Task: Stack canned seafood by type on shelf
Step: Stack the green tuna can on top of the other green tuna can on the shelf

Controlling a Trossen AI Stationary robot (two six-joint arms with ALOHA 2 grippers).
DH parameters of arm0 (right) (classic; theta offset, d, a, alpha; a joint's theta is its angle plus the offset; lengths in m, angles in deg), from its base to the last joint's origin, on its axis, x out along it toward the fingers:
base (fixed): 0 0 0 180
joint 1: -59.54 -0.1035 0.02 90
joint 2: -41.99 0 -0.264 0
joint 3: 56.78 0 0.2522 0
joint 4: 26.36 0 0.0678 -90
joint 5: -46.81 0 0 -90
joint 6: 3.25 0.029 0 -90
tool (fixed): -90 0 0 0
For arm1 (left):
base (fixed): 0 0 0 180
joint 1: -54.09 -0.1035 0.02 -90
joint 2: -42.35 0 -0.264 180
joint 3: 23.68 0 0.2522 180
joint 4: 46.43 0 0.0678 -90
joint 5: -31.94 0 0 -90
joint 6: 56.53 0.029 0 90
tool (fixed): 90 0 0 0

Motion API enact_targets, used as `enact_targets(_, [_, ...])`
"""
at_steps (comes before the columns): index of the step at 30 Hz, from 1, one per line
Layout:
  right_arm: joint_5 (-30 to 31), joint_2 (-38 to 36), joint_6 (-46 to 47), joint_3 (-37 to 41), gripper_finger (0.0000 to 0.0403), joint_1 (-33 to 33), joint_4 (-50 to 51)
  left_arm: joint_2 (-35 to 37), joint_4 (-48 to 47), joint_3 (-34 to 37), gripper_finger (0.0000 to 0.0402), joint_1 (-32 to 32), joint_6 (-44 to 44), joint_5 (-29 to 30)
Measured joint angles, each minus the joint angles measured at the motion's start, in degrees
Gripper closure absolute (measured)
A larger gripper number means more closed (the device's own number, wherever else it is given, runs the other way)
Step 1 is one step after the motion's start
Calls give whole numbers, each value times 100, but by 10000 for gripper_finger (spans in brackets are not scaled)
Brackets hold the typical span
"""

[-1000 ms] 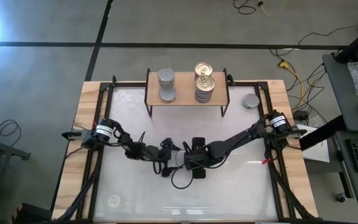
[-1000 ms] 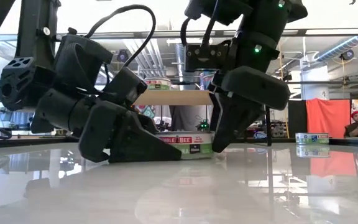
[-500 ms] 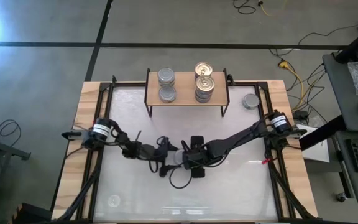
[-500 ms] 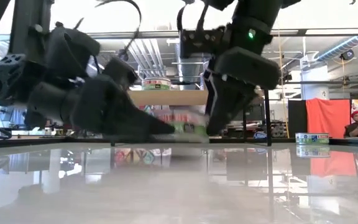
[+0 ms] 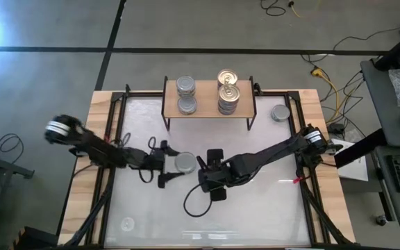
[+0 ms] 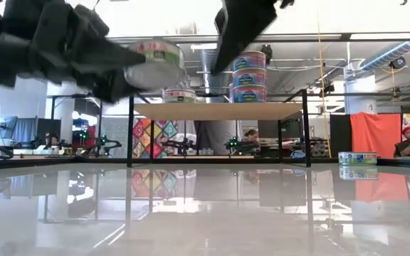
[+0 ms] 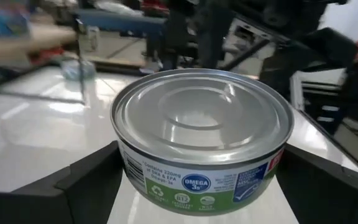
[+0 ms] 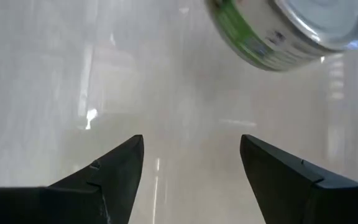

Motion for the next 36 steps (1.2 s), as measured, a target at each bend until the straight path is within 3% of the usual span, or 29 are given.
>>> enact_targets(7, [736,-50,-831,-815,156,51,156,2265,-3364,-754,40,-504,688,456])
enact_targets(13, [1050,-51,-1476,-1393,156,458,136,2929,-5532,-1837,40,-1924,1367,-149])
enact_targets(16, [1081,-53,-1607,-1595,162,748,-56,2880,-5674,-2123,40,-2743,1439,-832])
enact_targets(20, [1132,-57,-1621,-1764,178,1182,-369,2651,-5764,-2377,40,-3427,1422,-1088])
enact_targets(27, [1119,-57,-1491,-1890,226,1932,-1133,2046,-5867,-2633,40,-3811,1576,-1387])
enact_targets(32, [1108,-11,-1553,-1880,283,2307,-1309,1714,-5888,-2916,40,-4163,1662,-1722])
enact_targets(36, [1158,145,-2315,-1857,338,2376,-1479,1528,-5978,-3076,40,-4401,1776,-2020])
